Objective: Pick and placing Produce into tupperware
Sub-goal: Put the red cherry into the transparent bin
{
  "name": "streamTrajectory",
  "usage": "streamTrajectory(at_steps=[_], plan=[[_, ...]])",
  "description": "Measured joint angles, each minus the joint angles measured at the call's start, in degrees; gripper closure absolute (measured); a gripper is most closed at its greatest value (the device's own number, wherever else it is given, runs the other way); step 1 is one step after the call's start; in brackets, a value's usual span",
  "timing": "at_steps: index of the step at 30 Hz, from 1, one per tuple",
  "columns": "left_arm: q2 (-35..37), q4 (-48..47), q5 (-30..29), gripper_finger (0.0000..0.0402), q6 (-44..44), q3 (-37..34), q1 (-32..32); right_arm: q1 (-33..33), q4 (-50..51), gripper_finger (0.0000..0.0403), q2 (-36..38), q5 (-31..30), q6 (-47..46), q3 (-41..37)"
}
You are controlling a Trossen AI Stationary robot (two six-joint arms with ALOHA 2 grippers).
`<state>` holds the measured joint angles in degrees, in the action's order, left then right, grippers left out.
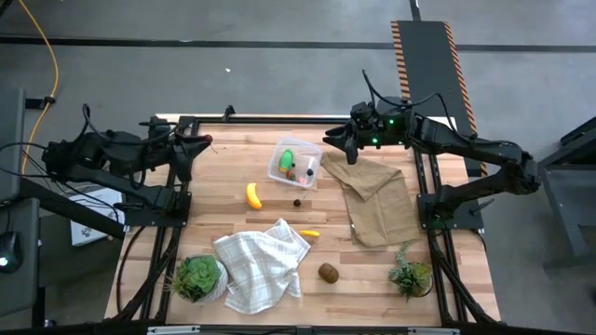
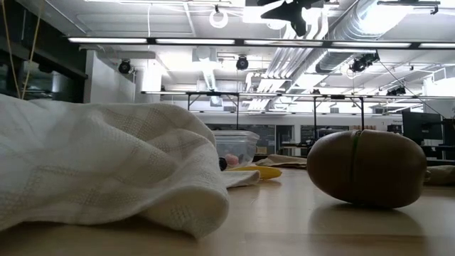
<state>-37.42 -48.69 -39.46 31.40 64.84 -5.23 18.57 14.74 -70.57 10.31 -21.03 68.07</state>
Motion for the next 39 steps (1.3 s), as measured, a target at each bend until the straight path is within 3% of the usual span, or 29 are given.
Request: streamTrajectory(at_steps=[8, 11, 16, 28, 32, 39], plan=[[-3.8, 10.9, 1.5, 0.0325, -8.1, 0.0, 0.0, 0.0, 0.0, 0.0269, 0.0, 0.0, 0.6, 0.0], [-4.8, 12.2, 3.1, 0.0325, -9.3, 0.0, 2.7, 0.0, 0.0, 0.0269, 0.0, 0.0, 1.0, 0.0], [-6.7, 12.3, 14.8, 0.0325, -10.3, 0.0, 13.4, 0.0, 0.0, 0.0269, 0.0, 0.0, 1.6, 0.0], [-17.7, 16.1, 49.8, 0.0325, -18.2, 0.0, 42.7, 0.0, 0.0, 0.0269, 0.0, 0.0, 0.9, 0.0], [-22.7, 16.1, 56.2, 0.0325, -20.8, 0.0, 47.7, 0.0, 0.0, 0.0269, 0.0, -0.1, 0.5, 0.0], [-31.3, 19.1, 59.3, 0.0325, -24.7, 0.0, 48.8, 0.1, 0.0, 0.0269, 0.0, -1.3, 0.5, 0.0]])
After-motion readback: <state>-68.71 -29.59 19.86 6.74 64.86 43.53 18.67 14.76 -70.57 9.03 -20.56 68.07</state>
